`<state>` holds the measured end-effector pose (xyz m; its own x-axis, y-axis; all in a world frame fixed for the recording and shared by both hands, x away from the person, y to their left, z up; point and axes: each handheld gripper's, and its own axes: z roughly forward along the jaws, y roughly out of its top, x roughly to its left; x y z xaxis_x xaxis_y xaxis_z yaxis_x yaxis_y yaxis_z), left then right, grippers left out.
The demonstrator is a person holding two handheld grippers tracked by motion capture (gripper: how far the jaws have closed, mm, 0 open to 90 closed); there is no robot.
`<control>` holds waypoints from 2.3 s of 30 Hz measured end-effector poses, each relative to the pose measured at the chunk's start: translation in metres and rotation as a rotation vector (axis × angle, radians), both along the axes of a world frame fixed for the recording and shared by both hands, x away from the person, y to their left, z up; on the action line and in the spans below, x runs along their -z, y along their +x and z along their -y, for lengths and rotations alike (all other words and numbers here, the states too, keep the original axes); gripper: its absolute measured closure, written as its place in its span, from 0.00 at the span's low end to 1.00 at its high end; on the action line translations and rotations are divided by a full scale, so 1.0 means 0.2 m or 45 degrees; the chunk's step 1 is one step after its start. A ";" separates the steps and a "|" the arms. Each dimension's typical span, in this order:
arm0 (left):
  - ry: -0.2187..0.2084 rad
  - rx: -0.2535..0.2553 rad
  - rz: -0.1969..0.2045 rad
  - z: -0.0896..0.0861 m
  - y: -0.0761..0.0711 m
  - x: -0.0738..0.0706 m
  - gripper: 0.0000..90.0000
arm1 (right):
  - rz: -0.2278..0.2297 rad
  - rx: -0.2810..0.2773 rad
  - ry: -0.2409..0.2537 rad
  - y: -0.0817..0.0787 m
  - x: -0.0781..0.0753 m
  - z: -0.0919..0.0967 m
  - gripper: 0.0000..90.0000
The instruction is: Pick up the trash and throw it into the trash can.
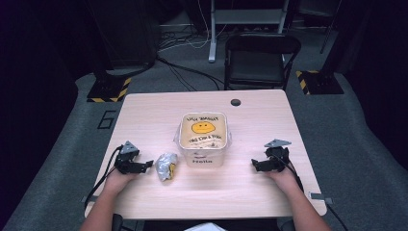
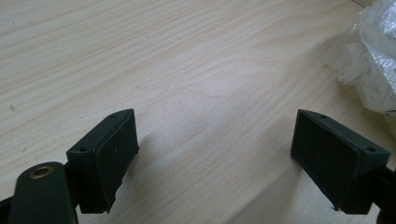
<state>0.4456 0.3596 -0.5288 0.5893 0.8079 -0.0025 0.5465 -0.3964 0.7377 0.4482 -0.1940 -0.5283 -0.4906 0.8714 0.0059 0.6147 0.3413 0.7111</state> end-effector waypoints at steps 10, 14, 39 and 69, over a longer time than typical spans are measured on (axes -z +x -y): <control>0.002 -0.002 0.003 0.00 0.00 0.00 0.16 | 0.003 0.026 -0.003 -0.01 0.00 0.02 0.00; 0.001 -0.002 0.003 0.00 0.00 0.00 0.16 | 0.003 0.026 -0.003 -0.01 0.00 0.02 0.00; -0.016 -0.043 -0.032 -0.01 -0.03 -0.07 0.30 | 0.007 0.028 -0.005 -0.01 0.00 0.02 0.00; -0.049 -0.146 0.005 -0.02 -0.11 -0.30 0.36 | 0.007 0.028 -0.005 -0.01 0.00 0.02 0.00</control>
<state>0.4244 0.3637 -0.4692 0.4933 0.8693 -0.0327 0.5837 -0.3029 0.7534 0.4454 -0.1977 -0.5285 -0.4714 0.8819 -0.0004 0.6181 0.3307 0.7132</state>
